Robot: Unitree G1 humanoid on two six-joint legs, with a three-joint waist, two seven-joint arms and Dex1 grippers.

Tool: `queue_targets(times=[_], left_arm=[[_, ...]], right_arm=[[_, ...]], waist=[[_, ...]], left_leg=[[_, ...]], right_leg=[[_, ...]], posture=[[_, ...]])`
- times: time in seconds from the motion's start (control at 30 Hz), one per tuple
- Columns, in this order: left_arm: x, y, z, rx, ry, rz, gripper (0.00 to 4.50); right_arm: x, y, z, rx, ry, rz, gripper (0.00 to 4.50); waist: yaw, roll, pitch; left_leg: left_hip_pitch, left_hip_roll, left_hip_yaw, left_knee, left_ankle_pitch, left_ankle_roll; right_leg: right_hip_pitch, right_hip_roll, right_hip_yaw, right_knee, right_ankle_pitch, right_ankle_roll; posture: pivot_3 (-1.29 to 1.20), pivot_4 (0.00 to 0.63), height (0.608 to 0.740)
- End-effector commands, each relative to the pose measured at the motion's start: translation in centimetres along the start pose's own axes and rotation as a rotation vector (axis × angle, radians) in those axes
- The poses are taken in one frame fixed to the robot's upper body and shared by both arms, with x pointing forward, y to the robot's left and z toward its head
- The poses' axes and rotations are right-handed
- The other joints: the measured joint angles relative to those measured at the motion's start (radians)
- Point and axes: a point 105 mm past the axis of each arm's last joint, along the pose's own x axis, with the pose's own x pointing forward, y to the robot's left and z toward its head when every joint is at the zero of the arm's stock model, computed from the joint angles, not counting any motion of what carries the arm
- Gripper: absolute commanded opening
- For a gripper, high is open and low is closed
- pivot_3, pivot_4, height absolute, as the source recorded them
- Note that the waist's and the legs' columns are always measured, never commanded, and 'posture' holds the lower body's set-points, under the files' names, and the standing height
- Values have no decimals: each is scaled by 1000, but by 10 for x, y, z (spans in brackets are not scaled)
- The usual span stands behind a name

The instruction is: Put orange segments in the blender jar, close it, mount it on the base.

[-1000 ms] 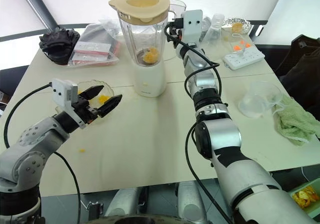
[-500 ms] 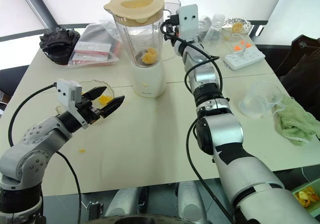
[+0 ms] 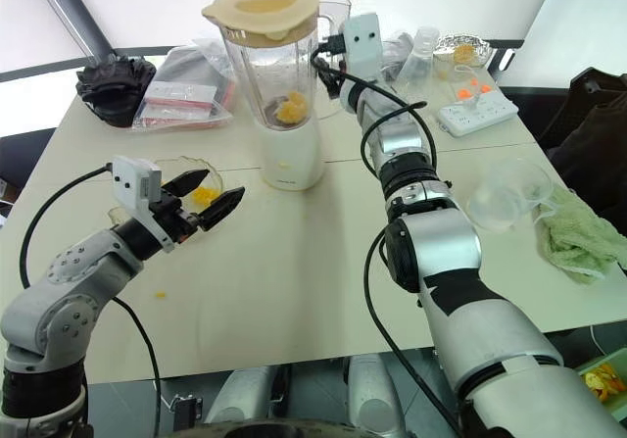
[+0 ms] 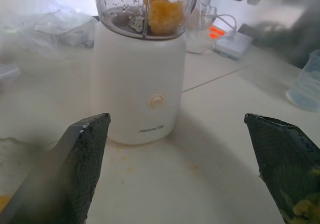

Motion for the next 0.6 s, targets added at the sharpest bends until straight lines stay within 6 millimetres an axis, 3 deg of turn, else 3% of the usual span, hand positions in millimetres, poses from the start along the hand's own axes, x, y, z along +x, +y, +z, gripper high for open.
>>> queue_targets(times=[0.03,0.17,0.33,0.43,0.6], left_arm=[[-1,-3,10,32,-41,-8,4500],[0,-3,10,32,-40,-11,4500],[-3,2,14,42,-39,-12,4500],[-6,5,17,45,-39,-8,4500],[-13,17,27,63,-36,9,4500]], right_arm=[[2,3,24,-30,-66,14,4439],[1,1,21,-42,-67,17,4439],[-20,-4,-18,-66,1,96,4439],[-41,-1,-32,-62,22,179,4439],[-107,4,-37,-60,46,409,4439]], waist=[[-2,0,0],[-1,0,0],[3,-1,0],[6,0,0],[10,0,0]], left_leg=[[0,0,0,0,0,0],[0,0,0,0,0,0],[0,0,0,0,0,0],[0,0,0,1,0,0],[-1,0,-1,1,0,0]], right_leg=[[0,0,0,0,0,0],[0,0,0,0,0,0],[1,0,0,0,0,0],[1,0,0,0,0,0],[1,0,-1,0,0,0]], posture=[[0,150,740],[0,150,740],[0,150,740],[0,150,740],[0,150,740]])
